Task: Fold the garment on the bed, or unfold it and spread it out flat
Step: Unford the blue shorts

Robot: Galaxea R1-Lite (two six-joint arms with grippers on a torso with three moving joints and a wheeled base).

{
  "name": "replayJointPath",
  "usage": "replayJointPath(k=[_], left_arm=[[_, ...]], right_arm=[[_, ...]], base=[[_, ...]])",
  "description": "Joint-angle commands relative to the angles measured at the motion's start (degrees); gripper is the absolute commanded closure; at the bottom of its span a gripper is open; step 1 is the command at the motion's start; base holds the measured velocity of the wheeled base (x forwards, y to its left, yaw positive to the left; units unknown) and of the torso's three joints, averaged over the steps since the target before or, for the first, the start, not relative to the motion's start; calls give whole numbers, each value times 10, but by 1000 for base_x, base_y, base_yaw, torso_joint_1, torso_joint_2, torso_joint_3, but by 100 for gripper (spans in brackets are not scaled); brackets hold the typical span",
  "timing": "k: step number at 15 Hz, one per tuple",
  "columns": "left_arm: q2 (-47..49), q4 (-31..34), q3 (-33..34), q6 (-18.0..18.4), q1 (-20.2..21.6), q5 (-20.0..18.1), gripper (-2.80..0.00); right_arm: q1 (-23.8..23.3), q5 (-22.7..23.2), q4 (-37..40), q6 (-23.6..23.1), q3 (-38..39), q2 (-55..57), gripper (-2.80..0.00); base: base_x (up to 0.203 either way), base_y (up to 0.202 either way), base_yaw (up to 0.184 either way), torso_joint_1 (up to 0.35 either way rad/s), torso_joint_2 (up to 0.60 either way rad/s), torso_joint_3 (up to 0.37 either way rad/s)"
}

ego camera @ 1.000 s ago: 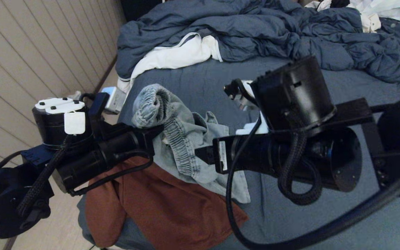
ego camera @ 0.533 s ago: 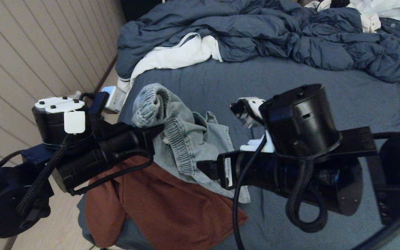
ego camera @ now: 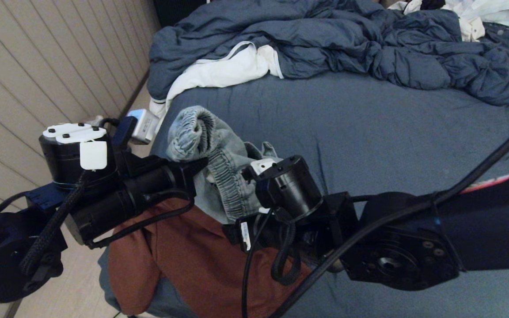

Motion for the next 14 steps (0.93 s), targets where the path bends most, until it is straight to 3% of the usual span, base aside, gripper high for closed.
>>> replayJointPath(k=[1, 8, 14], left_arm=[[-2, -3, 0, -1, 0, -1, 0], [6, -3, 3, -1, 0, -1, 0], [8, -3, 4, -1, 0, -2, 0]], right_arm=[[-3, -3, -3, 1, -12, 27, -280], [-47, -11, -29, -30, -52, 24, -280], [-40, -10, -31, -31, -83, 46, -280]], base=[[0, 0, 0, 0, 0, 0], [0, 0, 0, 0, 0, 0], [0, 0, 0, 0, 0, 0]])
